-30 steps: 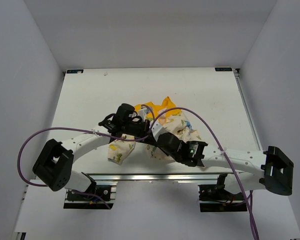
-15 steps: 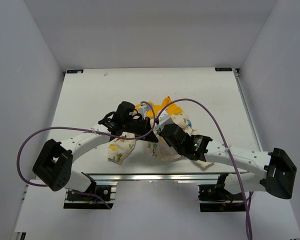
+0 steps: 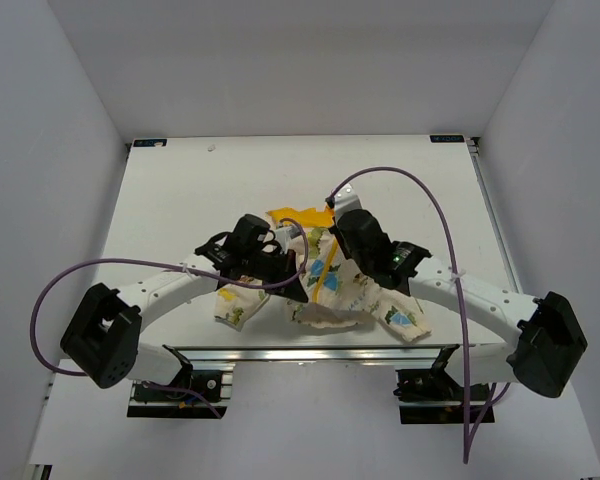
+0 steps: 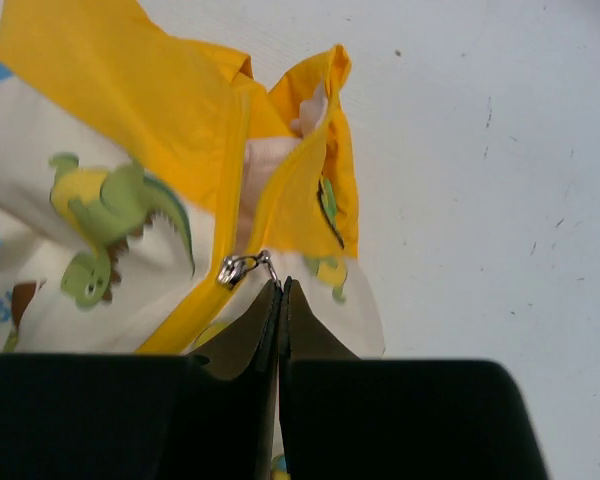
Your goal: Zip up the jacket
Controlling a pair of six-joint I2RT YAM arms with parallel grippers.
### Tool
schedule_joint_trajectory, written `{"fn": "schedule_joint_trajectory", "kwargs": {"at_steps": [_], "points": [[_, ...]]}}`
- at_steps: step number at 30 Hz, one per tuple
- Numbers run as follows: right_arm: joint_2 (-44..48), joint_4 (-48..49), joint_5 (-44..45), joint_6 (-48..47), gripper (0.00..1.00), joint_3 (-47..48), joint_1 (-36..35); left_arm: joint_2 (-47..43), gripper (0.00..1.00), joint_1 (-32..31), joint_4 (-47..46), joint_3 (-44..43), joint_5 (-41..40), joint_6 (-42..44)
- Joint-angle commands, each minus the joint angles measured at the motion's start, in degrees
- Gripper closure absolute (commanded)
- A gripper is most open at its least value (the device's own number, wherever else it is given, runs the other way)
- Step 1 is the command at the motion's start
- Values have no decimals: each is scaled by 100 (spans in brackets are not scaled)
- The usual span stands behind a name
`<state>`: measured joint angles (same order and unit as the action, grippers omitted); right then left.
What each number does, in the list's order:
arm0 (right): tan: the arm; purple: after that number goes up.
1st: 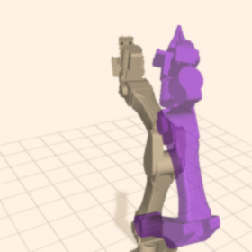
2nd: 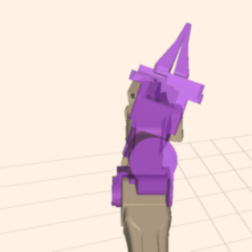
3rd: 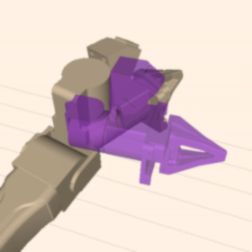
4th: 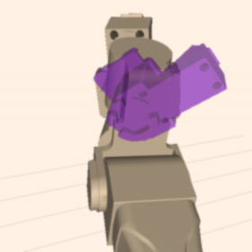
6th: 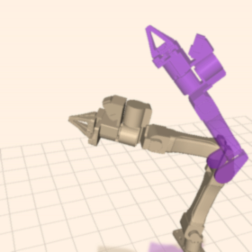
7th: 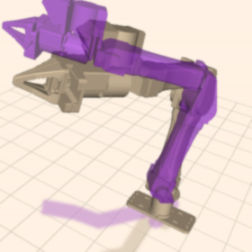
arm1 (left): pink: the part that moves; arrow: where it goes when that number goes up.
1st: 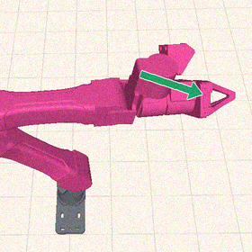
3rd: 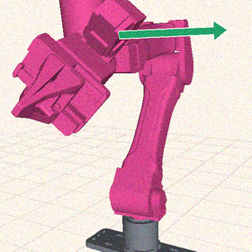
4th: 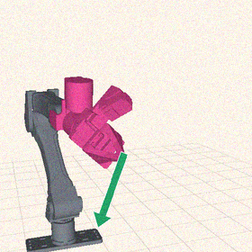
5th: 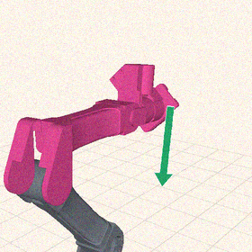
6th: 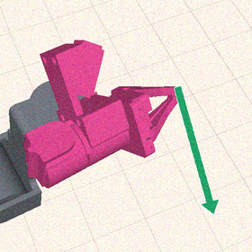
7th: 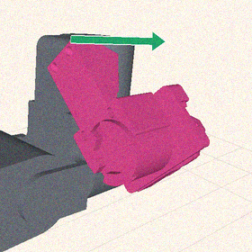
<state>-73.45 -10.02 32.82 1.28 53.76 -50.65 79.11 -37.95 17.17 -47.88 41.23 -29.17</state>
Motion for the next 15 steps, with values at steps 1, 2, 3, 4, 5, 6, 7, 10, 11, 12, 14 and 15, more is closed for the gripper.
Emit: {"fn": "schedule_joint_trajectory", "kwargs": {"at_steps": [1,2,3,4,5,6,7,10,11,12,14,15], "points": [[-116,369,208,-330,100,363,231,-326,100,-89,910,270,306,122],[-230,387,103,-347,100,381,344,-344,100,-89,955,331,324,131],[-292,448,-55,-356,100,399,407,-370,100,-89,1007,454,350,131],[-432,501,-161,-348,100,416,529,-414,100,-89,1077,516,368,131],[-512,562,-240,-330,100,434,591,-431,100,-81,1113,586,394,131],[-582,676,-319,-339,100,443,644,-440,100,-89,1139,717,429,113],[-678,755,-355,-374,100,477,697,-458,100,-89,1148,788,464,96],[-1118,940,-460,-435,100,801,1030,-511,100,-81,1218,964,535,60],[-1371,941,-469,-453,100,907,1240,-528,100,-89,1245,991,535,60],[-1504,1158,-522,-470,100,1004,1355,-563,100,-89,1280,1017,544,69],[-1933,1213,-644,-488,100,1382,1714,-625,100,-81,1377,1114,526,87],[-2075,1230,-671,-488,100,1514,1830,-686,100,-89,1420,1131,517,87]]}}
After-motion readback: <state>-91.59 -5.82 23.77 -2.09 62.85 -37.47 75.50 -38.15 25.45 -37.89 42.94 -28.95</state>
